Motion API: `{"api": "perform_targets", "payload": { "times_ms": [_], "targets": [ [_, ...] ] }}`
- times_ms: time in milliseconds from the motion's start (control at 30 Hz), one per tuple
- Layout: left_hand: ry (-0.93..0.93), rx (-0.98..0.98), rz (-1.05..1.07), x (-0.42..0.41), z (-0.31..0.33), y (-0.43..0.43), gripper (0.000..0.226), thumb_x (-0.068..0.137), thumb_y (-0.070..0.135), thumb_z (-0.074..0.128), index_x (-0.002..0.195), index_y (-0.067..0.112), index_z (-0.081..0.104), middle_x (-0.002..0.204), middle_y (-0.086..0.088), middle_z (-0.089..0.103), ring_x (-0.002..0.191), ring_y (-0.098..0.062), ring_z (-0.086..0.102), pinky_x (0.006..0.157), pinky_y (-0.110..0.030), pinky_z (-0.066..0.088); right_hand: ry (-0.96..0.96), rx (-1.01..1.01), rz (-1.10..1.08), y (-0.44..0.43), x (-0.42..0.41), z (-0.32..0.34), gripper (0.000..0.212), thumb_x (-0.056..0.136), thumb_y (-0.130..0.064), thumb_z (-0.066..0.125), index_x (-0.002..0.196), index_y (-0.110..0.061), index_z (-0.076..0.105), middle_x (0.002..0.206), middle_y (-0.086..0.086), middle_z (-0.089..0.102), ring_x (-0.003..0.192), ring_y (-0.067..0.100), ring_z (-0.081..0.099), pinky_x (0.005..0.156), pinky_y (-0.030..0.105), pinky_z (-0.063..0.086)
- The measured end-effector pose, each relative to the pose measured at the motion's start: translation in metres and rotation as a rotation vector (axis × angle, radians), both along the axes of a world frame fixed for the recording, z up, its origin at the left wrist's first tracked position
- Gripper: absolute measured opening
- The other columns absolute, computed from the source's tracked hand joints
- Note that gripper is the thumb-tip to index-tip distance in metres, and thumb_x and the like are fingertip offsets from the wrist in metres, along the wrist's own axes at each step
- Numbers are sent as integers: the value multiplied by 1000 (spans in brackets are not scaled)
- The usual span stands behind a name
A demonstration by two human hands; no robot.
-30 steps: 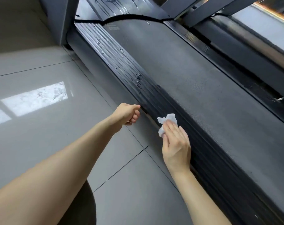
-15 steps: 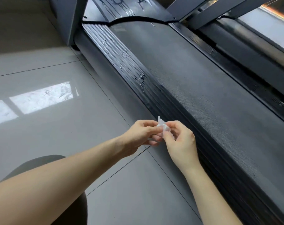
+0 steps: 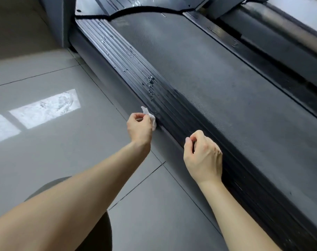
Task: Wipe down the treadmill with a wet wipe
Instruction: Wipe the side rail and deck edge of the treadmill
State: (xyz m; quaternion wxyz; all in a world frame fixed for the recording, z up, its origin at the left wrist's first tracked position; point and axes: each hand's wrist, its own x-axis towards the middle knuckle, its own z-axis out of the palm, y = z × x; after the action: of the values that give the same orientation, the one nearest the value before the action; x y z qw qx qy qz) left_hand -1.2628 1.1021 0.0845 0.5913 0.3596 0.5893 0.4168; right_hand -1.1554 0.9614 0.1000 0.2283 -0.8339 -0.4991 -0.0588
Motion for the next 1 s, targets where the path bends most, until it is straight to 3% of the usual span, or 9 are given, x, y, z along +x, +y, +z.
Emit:
{"api": "perform_targets", "payload": {
  "times_ms": [67, 167, 300, 433, 533, 600, 733, 900, 1000],
  "targets": [
    [-13, -32, -38, 11, 5, -30, 7, 97, 6, 54, 100, 7, 60, 78, 3, 61, 68, -8, 56, 48, -6, 41, 12, -5, -3, 0, 1, -1, 19, 98, -26, 57, 83, -20, 46, 68, -7, 50, 64, 17, 51, 68, 39, 47],
    [-61, -123, -166, 21, 8, -83, 9, 92, 4, 56, 100, 6, 59, 74, 2, 63, 55, -3, 56, 49, -16, 46, 23, -13, -3, 1, 2, -4, 18, 97, -26, 56, 83, -19, 46, 69, -6, 52, 66, 20, 53, 70, 41, 47],
    [-60, -185, -244, 29, 9, -122, 6, 94, 11, 63, 96, 5, 62, 55, 9, 61, 43, -1, 53, 46, -16, 44, 134, 6, -7, 0, 6, -6, 16, 99, -23, 52, 84, -19, 47, 72, -5, 56, 69, 21, 57, 74, 43, 49],
    [-19, -158, 22, 26, 16, -70, 10, 96, 9, 60, 98, 2, 67, 60, 5, 63, 45, -1, 54, 42, -10, 40, 223, 47, 10, -1, 7, -4, 18, 100, -21, 48, 83, -18, 47, 70, -5, 56, 68, 23, 53, 76, 39, 43],
    [-82, -203, 234, 24, 22, -33, 21, 95, 3, 59, 79, 14, 67, 65, 3, 62, 59, -13, 57, 51, -13, 42, 265, 59, 18, -1, 6, -3, 18, 100, -21, 46, 83, -18, 47, 69, -5, 55, 67, 23, 49, 77, 39, 42],
    [-59, -180, 247, 31, 21, -43, 33, 95, 7, 60, 64, 19, 65, 58, 4, 58, 56, -14, 50, 54, -18, 38, 265, 65, 31, -1, 7, -2, 17, 100, -21, 46, 83, -18, 47, 70, -4, 56, 68, 24, 50, 80, 40, 42],
    [57, -136, 146, 45, 16, -96, 46, 99, 28, 58, 54, 18, 52, 47, 9, 36, 41, -10, 25, 42, -23, 22, 296, 44, 54, -2, 8, 2, 17, 100, -22, 46, 85, -16, 50, 75, 1, 63, 76, 28, 59, 83, 41, 40],
    [76, -84, 159, 42, 9, -82, 21, 99, 21, 58, 81, 16, 67, 67, 5, 68, 59, -14, 57, 56, -23, 45, 282, 17, 59, -3, 9, 3, 16, 100, -24, 45, 86, -17, 49, 79, 2, 66, 80, 30, 61, 84, 41, 39],
    [68, -98, 169, 37, 7, -62, 16, 101, 24, 57, 89, 16, 65, 77, -2, 72, 60, -17, 60, 50, -23, 47, 233, 6, 51, -3, 8, 0, 17, 100, -23, 47, 83, -19, 46, 76, 0, 64, 76, 28, 60, 81, 40, 40]
  ]
}}
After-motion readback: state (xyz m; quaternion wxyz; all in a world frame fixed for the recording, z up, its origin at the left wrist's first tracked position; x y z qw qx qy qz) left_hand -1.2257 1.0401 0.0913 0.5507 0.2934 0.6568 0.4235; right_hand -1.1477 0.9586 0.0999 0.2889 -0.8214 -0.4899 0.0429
